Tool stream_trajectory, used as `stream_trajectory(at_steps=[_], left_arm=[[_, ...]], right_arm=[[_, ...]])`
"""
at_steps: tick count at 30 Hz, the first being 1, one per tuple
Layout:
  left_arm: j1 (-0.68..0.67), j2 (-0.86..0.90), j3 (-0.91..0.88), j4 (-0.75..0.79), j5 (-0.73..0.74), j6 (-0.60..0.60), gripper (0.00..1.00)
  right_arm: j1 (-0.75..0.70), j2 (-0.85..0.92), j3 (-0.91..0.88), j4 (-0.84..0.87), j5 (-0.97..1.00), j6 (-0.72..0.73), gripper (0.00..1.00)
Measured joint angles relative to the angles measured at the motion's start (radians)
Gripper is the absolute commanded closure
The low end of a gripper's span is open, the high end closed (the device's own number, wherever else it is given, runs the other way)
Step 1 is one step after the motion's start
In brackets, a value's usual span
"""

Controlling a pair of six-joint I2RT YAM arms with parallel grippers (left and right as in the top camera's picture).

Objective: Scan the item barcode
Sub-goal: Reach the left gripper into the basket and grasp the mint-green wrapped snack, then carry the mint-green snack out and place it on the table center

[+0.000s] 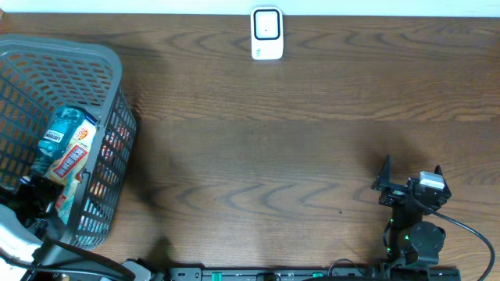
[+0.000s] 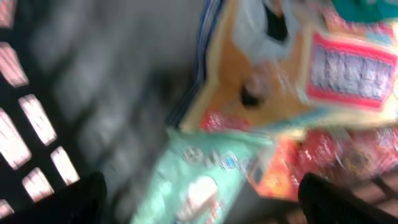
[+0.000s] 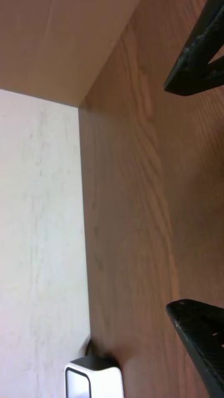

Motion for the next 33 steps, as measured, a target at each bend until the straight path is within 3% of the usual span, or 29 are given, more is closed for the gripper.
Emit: stream_trajectory(at_steps=[11, 13, 18, 20, 33], left_arm=[[-0.007, -0.004, -0.251, 0.202, -0.027, -0.016, 0.0], [-0.005, -0.013, -0.258, 0.211, -0.025, -0.021, 0.08], [-0.001, -0.013, -0.267, 0.211, 0.008, -0.025, 0.61], [0.0, -0.013, -0.275, 0.208, 0.031, -0.027, 0.92], [0.003, -0.071, -0.238, 0.171, 0.113, -0.089, 0.93]], right_arm=[[0.0, 0.0, 0.0, 0.0, 0.0, 0.0, 0.01], [0.0, 0.0, 0.0, 0.0, 0.0, 0.0, 0.01], [0.0, 0.0, 0.0, 0.0, 0.0, 0.0, 0.01], [0.0, 0.0, 0.0, 0.0, 0.0, 0.0, 0.01], [0.0, 0.0, 0.0, 0.0, 0.0, 0.0, 0.01]])
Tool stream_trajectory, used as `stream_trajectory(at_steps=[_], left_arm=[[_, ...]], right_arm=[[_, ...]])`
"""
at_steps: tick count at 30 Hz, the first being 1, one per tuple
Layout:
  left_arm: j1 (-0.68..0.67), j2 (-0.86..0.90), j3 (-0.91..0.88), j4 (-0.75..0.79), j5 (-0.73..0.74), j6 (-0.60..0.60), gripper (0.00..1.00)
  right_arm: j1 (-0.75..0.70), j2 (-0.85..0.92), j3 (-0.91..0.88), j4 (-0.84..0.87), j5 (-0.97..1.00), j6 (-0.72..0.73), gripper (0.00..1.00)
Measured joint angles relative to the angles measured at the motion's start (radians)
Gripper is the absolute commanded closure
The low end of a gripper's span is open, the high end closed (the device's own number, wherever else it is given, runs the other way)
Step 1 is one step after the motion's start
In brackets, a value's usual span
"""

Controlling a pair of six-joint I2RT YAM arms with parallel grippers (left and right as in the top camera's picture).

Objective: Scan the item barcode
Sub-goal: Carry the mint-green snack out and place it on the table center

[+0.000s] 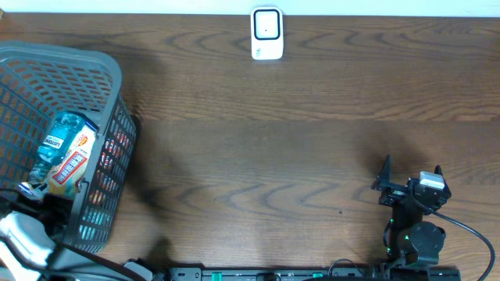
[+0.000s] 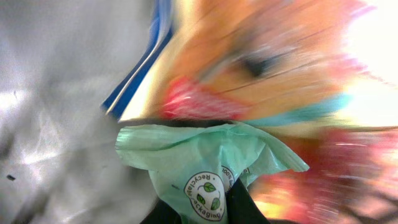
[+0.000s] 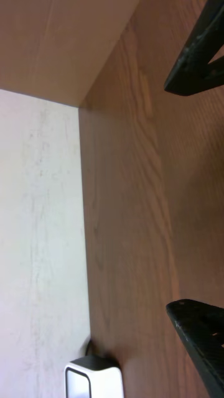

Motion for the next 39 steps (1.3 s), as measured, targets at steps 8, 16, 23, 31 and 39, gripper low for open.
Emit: stream_trajectory(at_steps=[8, 16, 23, 31, 39], left_arm=[[0.0, -0.232, 0.278, 0.06, 0.172, -0.124, 0.93], [-0.067, -0.462, 0.349, 0.442, 0.319, -0.487, 0.93], [-0.406, -0.504, 0.349, 0.503, 0.366, -0.636, 0.92], [-0.948, -0.368, 0.347, 0.506, 0.27, -0.629, 0.93], [-1.351, -0.084, 0.344, 0.541, 0.115, -0.589, 0.92]], right_arm=[[0.0, 0.0, 0.0, 0.0, 0.0, 0.0, 0.01], [0.0, 0.0, 0.0, 0.0, 0.0, 0.0, 0.01], [0.0, 0.0, 0.0, 0.0, 0.0, 0.0, 0.01], [0.0, 0.0, 0.0, 0.0, 0.0, 0.0, 0.01], [0.0, 0.0, 0.0, 0.0, 0.0, 0.0, 0.01]])
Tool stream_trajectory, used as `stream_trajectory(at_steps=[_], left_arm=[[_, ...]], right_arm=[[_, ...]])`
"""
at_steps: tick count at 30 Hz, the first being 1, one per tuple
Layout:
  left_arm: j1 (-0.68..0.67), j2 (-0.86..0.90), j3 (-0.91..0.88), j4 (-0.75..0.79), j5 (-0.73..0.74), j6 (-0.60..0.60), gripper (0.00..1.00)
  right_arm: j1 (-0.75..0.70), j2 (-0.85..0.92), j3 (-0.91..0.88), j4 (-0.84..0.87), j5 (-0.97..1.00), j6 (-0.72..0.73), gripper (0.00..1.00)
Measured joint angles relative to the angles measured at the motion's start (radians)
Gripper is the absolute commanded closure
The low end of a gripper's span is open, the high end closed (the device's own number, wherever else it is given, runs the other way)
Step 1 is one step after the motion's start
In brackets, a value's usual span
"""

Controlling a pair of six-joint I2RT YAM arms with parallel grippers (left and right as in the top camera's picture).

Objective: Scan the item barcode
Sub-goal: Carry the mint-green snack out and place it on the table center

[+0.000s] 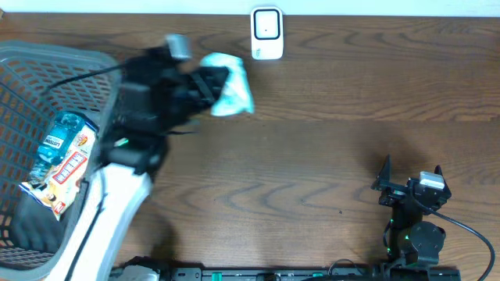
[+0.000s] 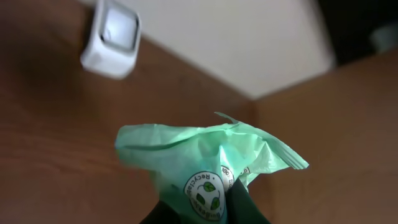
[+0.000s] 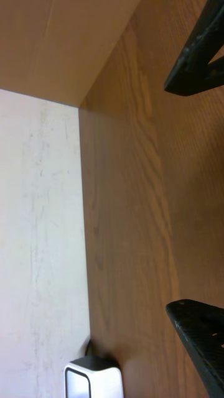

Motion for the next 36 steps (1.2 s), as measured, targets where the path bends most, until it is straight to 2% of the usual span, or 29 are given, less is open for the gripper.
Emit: stream_trajectory(at_steps=[6, 15, 22, 25, 26, 29, 33, 34, 35, 36], left_arm=[[-0.173, 0.24, 0.0, 0.07, -0.093, 0.004, 0.92], [-0.28, 0.597, -0.001, 0.146, -0.162, 0.002, 0.93], [-0.3, 0.676, -0.008, 0.179, -0.172, -0.032, 0.92], [-0.3, 0.673, -0.008, 0.185, -0.172, -0.032, 0.83], [-0.3, 0.673, -0.008, 0.185, -0.172, -0.035, 0.74], [-0.3, 0.673, -0.008, 0.184, -0.175, -0.04, 0.59], [-0.3, 0.673, -0.008, 0.186, -0.178, -0.052, 0.47], [-0.3, 0.673, -0.008, 0.185, -0.179, -0.055, 0.32], [-0.3, 0.673, -0.008, 0.185, -0.178, -0.056, 0.05], [-0.3, 0.673, -0.008, 0.186, -0.179, -0.055, 0.04]], right_arm=[[0.0, 0.0, 0.0, 0.0, 0.0, 0.0, 0.01], [0.0, 0.0, 0.0, 0.0, 0.0, 0.0, 0.01], [0.0, 0.0, 0.0, 0.0, 0.0, 0.0, 0.01], [0.0, 0.0, 0.0, 0.0, 0.0, 0.0, 0.01], [0.0, 0.0, 0.0, 0.0, 0.0, 0.0, 0.01], [0.0, 0.0, 0.0, 0.0, 0.0, 0.0, 0.01], [0.0, 0.0, 0.0, 0.0, 0.0, 0.0, 0.01], [0.0, 0.0, 0.0, 0.0, 0.0, 0.0, 0.01], [0.0, 0.0, 0.0, 0.0, 0.0, 0.0, 0.01], [0.0, 0.0, 0.0, 0.0, 0.0, 0.0, 0.01]])
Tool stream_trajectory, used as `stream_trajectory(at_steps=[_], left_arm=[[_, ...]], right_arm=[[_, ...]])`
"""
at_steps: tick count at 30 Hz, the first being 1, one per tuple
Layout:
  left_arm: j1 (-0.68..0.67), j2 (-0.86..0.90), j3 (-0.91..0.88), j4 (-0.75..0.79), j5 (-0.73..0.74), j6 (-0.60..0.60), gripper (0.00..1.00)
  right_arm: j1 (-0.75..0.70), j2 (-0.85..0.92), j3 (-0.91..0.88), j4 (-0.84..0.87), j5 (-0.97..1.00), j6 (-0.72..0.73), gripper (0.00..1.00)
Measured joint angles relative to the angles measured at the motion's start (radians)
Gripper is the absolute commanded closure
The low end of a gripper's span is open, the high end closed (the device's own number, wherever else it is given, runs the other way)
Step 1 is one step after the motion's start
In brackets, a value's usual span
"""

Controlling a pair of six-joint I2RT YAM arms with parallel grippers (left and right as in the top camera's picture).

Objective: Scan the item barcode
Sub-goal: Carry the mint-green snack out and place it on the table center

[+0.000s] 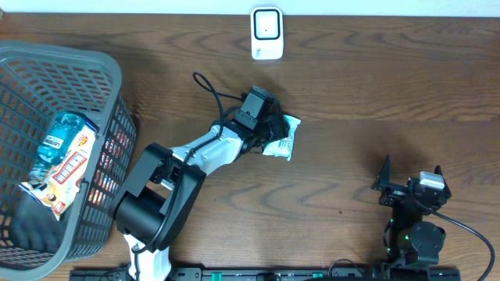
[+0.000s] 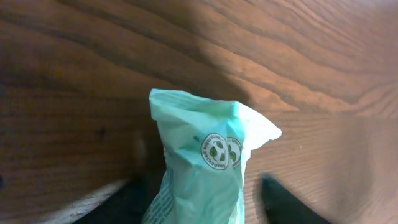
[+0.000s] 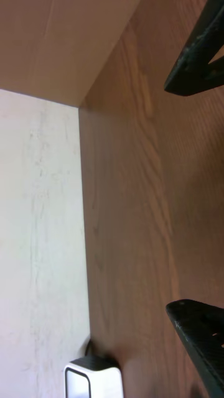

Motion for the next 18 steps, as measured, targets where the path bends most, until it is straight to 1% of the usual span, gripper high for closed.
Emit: stream_trajectory(at_steps=[4, 13, 15, 18], left_arm=[[0.0, -0.002, 0.0, 0.005, 0.002, 0.001, 0.01], [0.002, -0.017, 0.0, -0.005, 0.016, 0.005, 0.0], [0.007, -0.05, 0.0, -0.012, 0.029, 0.026, 0.0], [0.023, -0.15, 0.0, -0.015, 0.036, 0.068, 0.01]], right_arm=[[0.0, 0.0, 0.0, 0.0, 0.0, 0.0, 0.01], [0.0, 0.0, 0.0, 0.0, 0.0, 0.0, 0.01], [0.0, 0.0, 0.0, 0.0, 0.0, 0.0, 0.01], [0.0, 0.0, 0.0, 0.0, 0.0, 0.0, 0.01]])
